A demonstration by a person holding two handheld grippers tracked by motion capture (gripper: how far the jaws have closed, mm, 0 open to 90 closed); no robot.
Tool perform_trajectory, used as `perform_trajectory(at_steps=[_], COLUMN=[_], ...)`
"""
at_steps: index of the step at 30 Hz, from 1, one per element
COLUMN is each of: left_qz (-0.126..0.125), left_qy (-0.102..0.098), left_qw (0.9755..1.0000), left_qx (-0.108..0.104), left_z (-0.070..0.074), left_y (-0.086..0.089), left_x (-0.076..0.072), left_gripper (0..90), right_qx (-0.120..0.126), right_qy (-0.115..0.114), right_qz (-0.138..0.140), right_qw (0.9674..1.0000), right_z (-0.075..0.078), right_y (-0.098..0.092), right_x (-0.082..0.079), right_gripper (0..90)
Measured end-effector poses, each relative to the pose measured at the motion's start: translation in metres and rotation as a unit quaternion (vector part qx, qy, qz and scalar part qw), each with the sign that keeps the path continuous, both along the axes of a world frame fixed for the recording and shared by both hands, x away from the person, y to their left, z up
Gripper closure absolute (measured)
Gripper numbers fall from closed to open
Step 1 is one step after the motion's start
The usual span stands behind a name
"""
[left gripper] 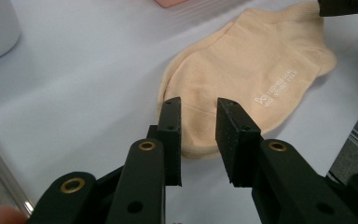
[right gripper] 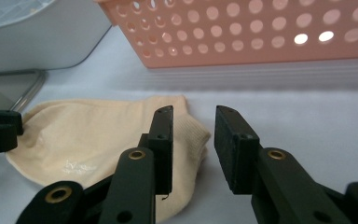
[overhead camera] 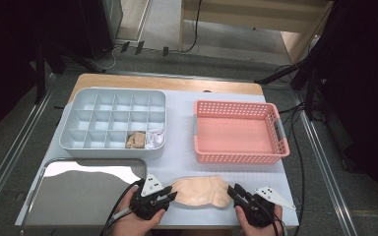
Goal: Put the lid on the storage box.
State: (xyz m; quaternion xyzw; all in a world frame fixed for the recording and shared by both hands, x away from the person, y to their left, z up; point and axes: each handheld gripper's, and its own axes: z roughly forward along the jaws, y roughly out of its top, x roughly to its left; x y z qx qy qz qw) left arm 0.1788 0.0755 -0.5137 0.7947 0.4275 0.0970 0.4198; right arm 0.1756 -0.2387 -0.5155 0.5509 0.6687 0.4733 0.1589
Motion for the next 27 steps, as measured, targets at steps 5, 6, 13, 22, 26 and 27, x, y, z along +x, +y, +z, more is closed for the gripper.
perform_trajectory(at_steps=[5, 6, 13, 22, 26, 27], left_qz=[0.003, 0.006, 0.000, -0.018, -0.011, -0.008], left_qy=[-0.007, -0.007, 0.010, 0.009, 0.003, 0.002], left_qw=[1.0000, 0.9999, 0.9998, 0.9997, 0.9999, 0.9999], left_qx=[0.003, 0.005, 0.016, 0.011, 0.010, 0.006], left_z=[0.0017, 0.0015, -0.0038, -0.0041, -0.0011, -0.0002], left_y=[0.0004, 0.0006, -0.0021, -0.0048, -0.0019, 0.0002], left_x=[-0.0014, -0.0011, 0.0008, -0.0020, -0.0033, -0.0028], left_gripper=[68.8, 68.1, 61.9, 74.1, 68.7, 67.0], right_qx=[0.005, 0.006, 0.004, -0.011, -0.015, -0.015], right_qy=[-0.002, 0.002, 0.009, 0.016, 0.012, 0.011], right_qz=[-0.001, -0.004, 0.011, 0.019, 0.017, 0.011], right_qw=[1.0000, 1.0000, 0.9999, 0.9996, 0.9997, 0.9998], right_z=[0.0011, 0.0015, -0.0023, -0.0043, -0.0030, -0.0018], right_y=[-0.0009, -0.0012, 0.0010, 0.0046, 0.0050, 0.0049], right_x=[-0.0020, -0.0026, -0.0009, -0.0012, -0.0022, -0.0031], right_gripper=[67.8, 67.8, 68.0, 83.6, 84.8, 85.0])
